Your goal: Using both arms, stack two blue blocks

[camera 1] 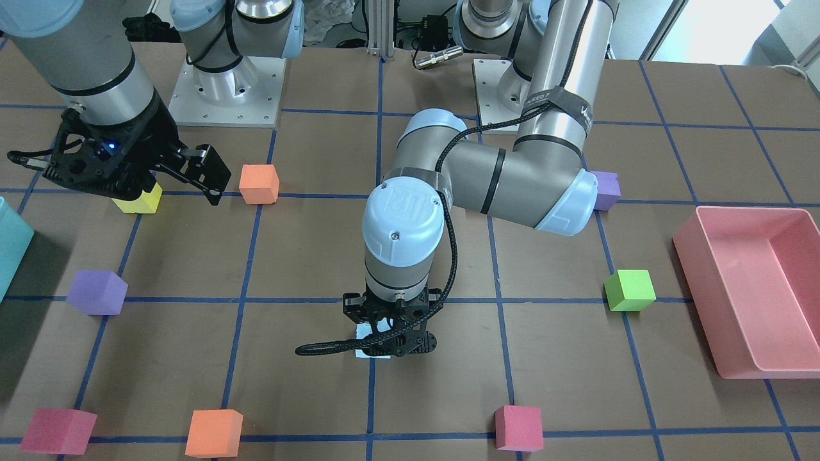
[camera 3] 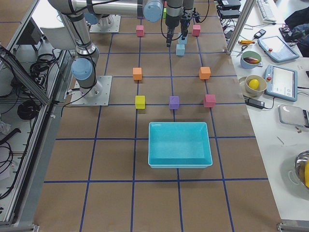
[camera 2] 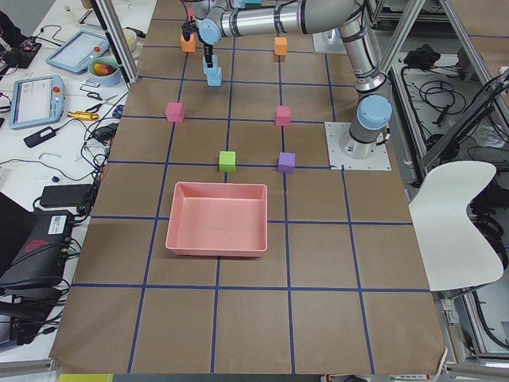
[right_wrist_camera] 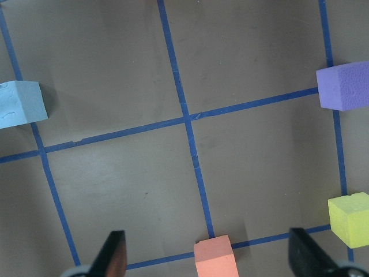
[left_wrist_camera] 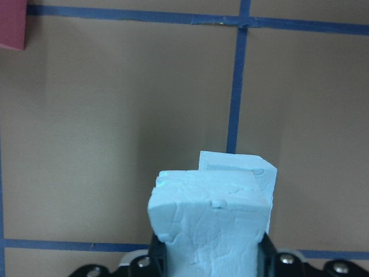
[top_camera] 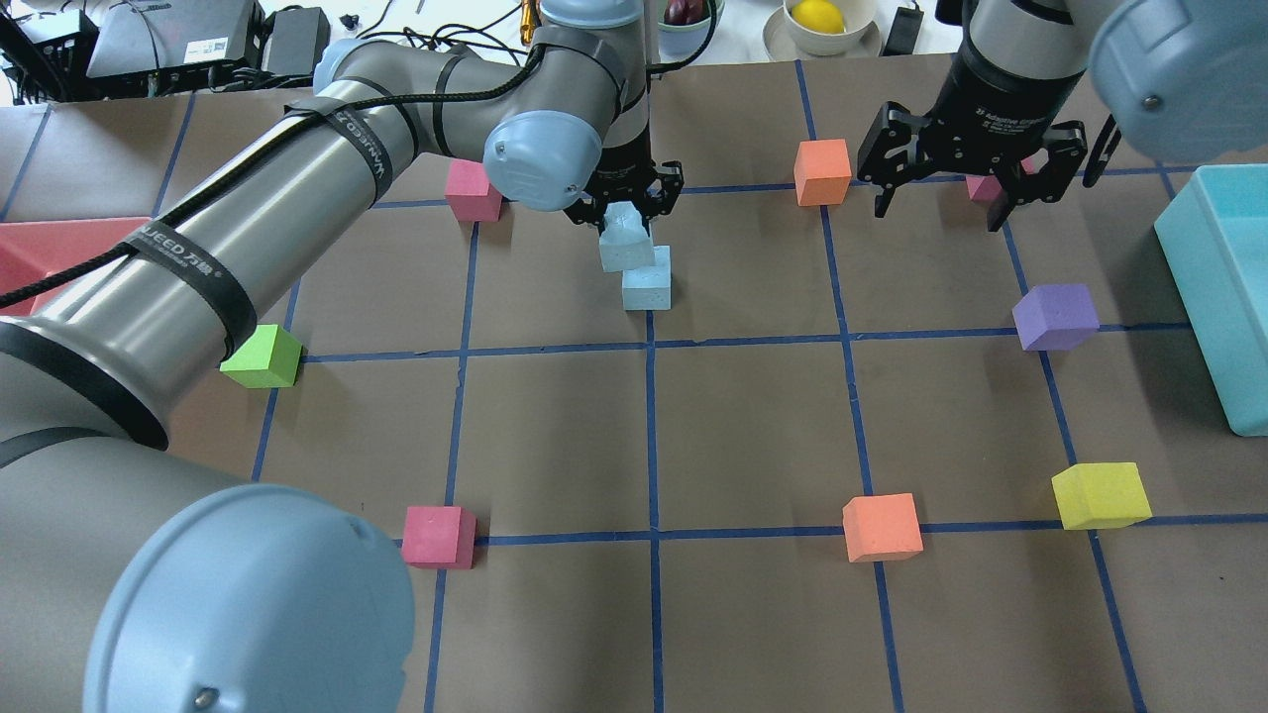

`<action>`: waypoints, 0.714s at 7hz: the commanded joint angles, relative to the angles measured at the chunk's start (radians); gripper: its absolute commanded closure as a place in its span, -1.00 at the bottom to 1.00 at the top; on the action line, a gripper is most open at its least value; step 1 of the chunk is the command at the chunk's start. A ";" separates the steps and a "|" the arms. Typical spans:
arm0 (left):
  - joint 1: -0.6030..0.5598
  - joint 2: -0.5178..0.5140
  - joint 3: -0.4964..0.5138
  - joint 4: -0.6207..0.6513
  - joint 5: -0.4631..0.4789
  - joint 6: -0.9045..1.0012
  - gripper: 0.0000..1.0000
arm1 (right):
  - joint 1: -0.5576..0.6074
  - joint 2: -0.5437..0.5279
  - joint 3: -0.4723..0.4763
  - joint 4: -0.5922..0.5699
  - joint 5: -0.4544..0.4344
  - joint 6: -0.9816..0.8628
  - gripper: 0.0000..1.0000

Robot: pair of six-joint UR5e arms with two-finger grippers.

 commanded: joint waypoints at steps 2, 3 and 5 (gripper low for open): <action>-0.029 -0.020 0.004 0.009 -0.002 -0.004 1.00 | 0.000 -0.037 0.017 0.002 0.002 -0.063 -1.00; -0.037 -0.027 0.002 0.009 0.000 -0.004 1.00 | 0.000 -0.052 0.020 0.003 0.002 -0.060 -1.00; -0.037 -0.028 0.002 0.009 0.011 0.002 1.00 | 0.000 -0.080 0.054 0.003 0.002 -0.061 -1.00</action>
